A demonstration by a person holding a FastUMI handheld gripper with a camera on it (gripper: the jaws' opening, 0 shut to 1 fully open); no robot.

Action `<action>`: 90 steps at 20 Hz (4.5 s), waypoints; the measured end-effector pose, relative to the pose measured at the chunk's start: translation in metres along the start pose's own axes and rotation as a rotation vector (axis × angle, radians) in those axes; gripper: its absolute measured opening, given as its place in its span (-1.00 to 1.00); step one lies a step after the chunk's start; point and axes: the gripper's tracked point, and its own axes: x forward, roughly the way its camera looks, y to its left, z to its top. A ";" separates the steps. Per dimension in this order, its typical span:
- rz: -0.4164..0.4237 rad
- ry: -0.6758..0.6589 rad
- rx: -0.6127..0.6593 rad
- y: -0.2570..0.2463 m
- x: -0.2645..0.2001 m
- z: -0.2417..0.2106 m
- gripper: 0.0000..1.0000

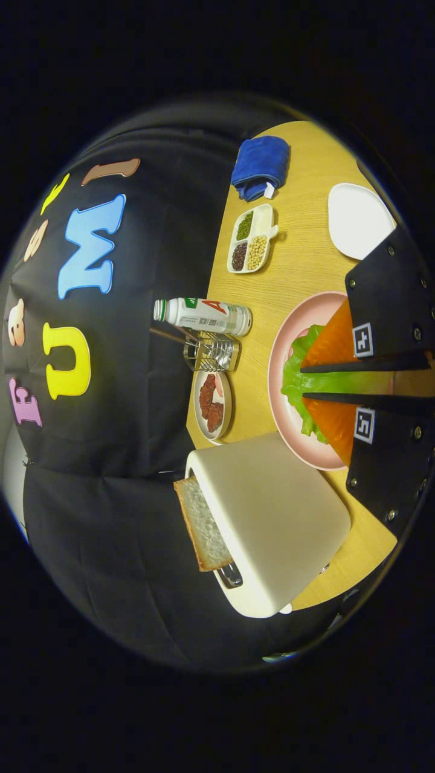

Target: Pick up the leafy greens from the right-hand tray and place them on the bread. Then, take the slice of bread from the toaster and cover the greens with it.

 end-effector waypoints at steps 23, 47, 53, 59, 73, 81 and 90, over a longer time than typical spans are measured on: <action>0.134 -0.129 -0.043 0.169 -0.019 0.097 0.10; 0.083 -0.215 0.096 0.141 -0.021 0.127 -0.94; -0.005 -0.297 0.108 0.083 -0.062 0.151 -0.94; -0.134 -0.282 0.116 0.007 -0.079 0.129 -0.94; -0.271 -0.107 0.145 -0.056 -0.039 0.031 -0.94; -0.238 -0.077 0.160 -0.026 -0.011 0.014 -0.94; -0.157 -0.036 0.179 0.013 0.020 -0.003 -0.94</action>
